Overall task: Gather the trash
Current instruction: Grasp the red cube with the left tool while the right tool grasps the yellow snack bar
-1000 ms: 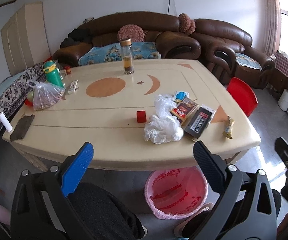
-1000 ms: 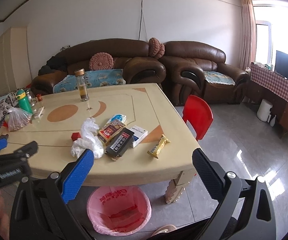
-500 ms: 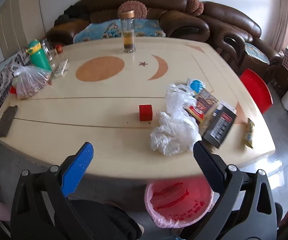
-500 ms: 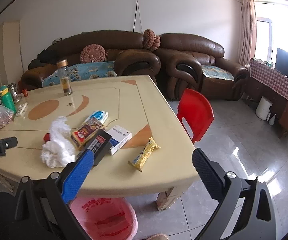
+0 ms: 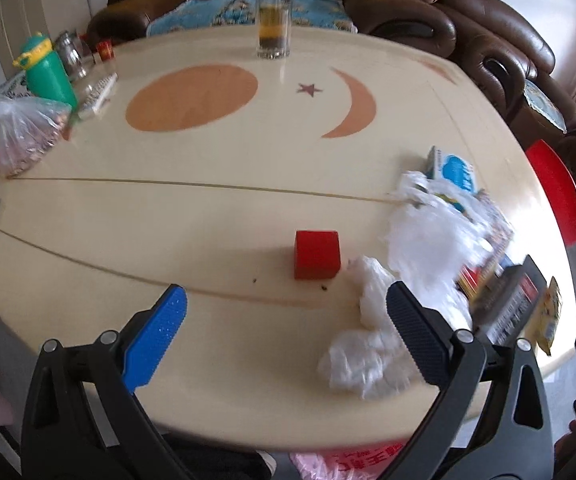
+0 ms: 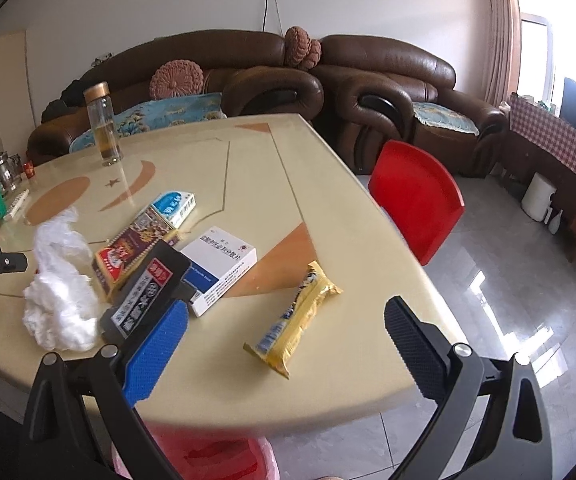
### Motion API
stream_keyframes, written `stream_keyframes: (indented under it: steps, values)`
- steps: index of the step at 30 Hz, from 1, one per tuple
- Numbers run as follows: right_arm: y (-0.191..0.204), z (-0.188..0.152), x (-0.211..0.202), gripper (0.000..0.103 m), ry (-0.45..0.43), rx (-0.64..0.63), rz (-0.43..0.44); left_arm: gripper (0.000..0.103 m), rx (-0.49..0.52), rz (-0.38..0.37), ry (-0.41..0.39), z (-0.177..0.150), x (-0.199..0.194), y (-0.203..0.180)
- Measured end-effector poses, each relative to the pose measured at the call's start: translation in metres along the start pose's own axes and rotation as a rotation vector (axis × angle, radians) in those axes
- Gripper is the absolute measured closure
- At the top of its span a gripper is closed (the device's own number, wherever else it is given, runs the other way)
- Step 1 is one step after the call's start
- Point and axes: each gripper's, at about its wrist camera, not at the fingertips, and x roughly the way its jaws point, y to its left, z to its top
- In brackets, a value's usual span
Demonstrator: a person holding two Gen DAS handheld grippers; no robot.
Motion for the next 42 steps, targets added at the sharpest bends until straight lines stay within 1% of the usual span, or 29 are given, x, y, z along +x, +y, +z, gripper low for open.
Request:
stream_keyframes:
  steps: [3,7,14,19,23,25,27,29,32,35,38,42]
  values:
    - [0.000,-0.002,0.019,0.006,0.018,0.007,-0.004,0.005,0.015,0.017,0.030,0.008,0.018,-0.004]
    - [-0.001,-0.007,0.033,0.006,0.030,0.018,0.000,0.005,0.013,0.020,0.048,0.016,0.032,-0.004]
    - [-0.002,-0.012,0.047,0.006,0.033,0.008,-0.009,0.005,-0.017,-0.014,0.081,0.020,0.050,0.002]
    - [-0.001,-0.018,0.055,0.006,0.042,0.014,-0.011,0.005,-0.021,-0.037,0.084,0.022,0.058,0.003]
    - [-0.002,-0.021,0.060,0.006,0.026,0.021,-0.024,0.006,-0.021,-0.055,0.084,0.024,0.062,0.002]
    - [-0.003,-0.022,0.064,0.007,0.022,0.029,-0.031,0.008,-0.024,-0.062,0.085,0.024,0.063,0.003]
    - [-0.004,-0.023,0.069,0.008,0.031,0.033,-0.034,0.012,-0.027,-0.066,0.090,0.025,0.065,0.004]
    - [-0.006,-0.025,0.075,0.012,0.049,0.046,-0.030,0.013,-0.030,-0.069,0.091,0.024,0.066,0.006]
    - [-0.005,-0.026,0.076,0.014,0.039,0.039,-0.037,0.015,-0.021,-0.064,0.085,0.025,0.066,0.003]
    - [-0.004,-0.027,0.076,0.016,0.028,0.036,-0.038,0.023,-0.009,-0.041,0.076,0.025,0.065,0.002]
    - [-0.003,-0.028,0.076,0.016,0.020,0.034,-0.039,0.026,0.005,-0.029,0.076,0.023,0.064,0.001]
    - [-0.004,-0.029,0.076,0.016,0.021,0.036,-0.042,0.033,0.027,-0.020,0.070,0.021,0.063,-0.002]
